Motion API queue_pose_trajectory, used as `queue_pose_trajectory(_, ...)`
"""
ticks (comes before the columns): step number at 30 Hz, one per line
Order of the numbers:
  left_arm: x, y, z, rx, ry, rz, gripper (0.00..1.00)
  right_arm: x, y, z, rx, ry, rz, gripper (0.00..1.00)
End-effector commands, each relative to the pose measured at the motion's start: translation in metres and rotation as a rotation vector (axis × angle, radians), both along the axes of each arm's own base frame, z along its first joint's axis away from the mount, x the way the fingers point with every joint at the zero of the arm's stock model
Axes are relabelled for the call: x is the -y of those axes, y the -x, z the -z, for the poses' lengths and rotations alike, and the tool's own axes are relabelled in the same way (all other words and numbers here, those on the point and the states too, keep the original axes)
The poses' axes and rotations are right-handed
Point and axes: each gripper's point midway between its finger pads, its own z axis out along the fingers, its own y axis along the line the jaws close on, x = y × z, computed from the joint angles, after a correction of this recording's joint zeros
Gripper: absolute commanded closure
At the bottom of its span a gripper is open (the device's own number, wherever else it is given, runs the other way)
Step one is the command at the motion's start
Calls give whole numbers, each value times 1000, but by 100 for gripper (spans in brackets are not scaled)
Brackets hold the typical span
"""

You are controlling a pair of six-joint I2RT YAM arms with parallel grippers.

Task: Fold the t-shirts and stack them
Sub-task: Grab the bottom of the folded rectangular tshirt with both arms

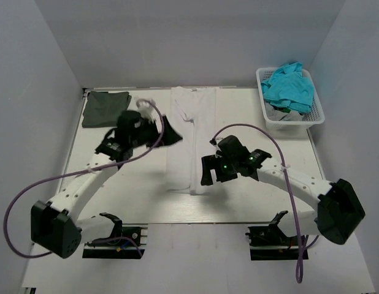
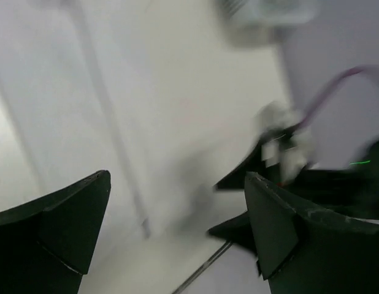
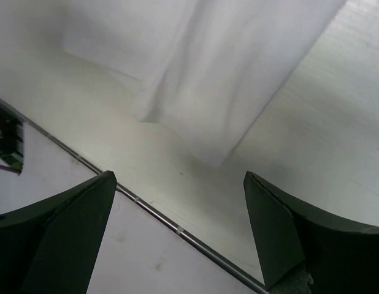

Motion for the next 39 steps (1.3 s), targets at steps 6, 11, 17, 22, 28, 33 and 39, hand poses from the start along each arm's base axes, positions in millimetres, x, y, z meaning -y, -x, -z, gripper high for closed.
queue_pose_trajectory(6,-33,119,214,-684,-236,50,0,3,15,46,-254,101,27,10)
queue_pose_trajectory(11,-37,120,227,-668,-276,47,0,0,12,56,-308,106,29,10)
queue_pose_trajectory(17,-33,127,247,-695,-306,100,17,3,7,65,-335,124,40,10)
queue_pose_trajectory(22,-33,120,252,-645,-307,70,28,2,9,71,-374,108,17,12)
queue_pose_trajectory(28,-31,128,267,-676,-342,90,46,-2,12,75,-406,94,-21,31)
queue_pose_trajectory(33,-34,128,279,-682,-390,70,57,0,11,85,-418,105,-17,50)
queue_pose_trajectory(39,-47,116,288,-703,-474,-21,95,2,3,93,-415,136,-7,86)
